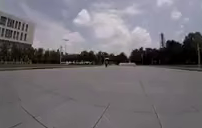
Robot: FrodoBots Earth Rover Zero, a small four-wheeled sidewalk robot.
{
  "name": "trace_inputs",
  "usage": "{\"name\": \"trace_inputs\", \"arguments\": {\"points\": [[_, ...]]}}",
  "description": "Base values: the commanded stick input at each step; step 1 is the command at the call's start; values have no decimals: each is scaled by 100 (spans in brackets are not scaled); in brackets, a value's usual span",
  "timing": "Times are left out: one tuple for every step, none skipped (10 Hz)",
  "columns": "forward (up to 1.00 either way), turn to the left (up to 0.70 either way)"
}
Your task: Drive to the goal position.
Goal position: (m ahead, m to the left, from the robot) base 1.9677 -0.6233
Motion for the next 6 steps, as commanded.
{"name": "trace_inputs", "arguments": {"points": [[50, -34], [50, -48], [50, -52], [50, -52], [50, -52], [50, -45]]}}
